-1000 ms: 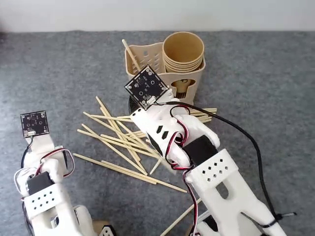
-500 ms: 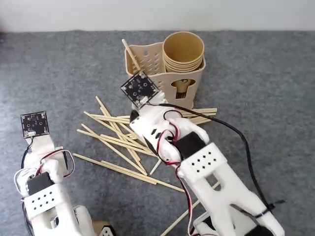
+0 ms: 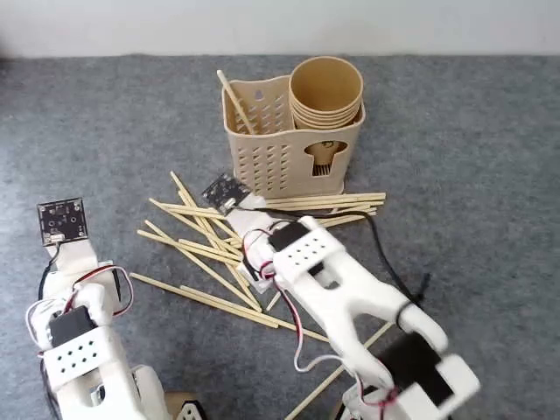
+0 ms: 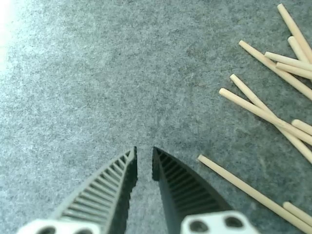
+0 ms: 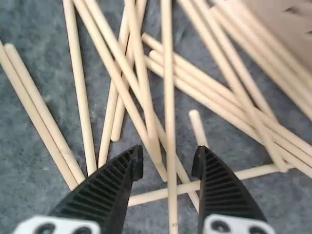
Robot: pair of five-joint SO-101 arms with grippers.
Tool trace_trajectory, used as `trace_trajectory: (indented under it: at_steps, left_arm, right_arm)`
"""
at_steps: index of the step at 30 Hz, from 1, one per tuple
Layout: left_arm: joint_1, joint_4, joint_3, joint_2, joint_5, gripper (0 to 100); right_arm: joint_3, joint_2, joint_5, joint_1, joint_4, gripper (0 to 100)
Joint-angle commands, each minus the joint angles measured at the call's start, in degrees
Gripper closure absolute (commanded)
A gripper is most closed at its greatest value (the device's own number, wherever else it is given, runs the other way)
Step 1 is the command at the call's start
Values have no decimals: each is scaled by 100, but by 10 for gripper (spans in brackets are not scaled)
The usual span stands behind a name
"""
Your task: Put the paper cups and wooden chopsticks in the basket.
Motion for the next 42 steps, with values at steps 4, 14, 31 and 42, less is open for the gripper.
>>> trace_trajectory:
  at_steps: [4, 14, 31, 42]
  left_arm:
    - [44, -123, -48, -141, 9, 941]
    - [44, -123, -48, -141, 9, 941]
    - [44, -123, -48, -141, 9, 941]
    - [44, -132, -48, -141, 9, 941]
  right_arm:
    - [-870, 576, -44, -207, 66, 821]
    - [-1002, 769, 9, -110, -215, 822]
    - [-1442, 822, 9, -110, 295, 991]
    - [-1433, -1332, -35, -110, 1288, 991]
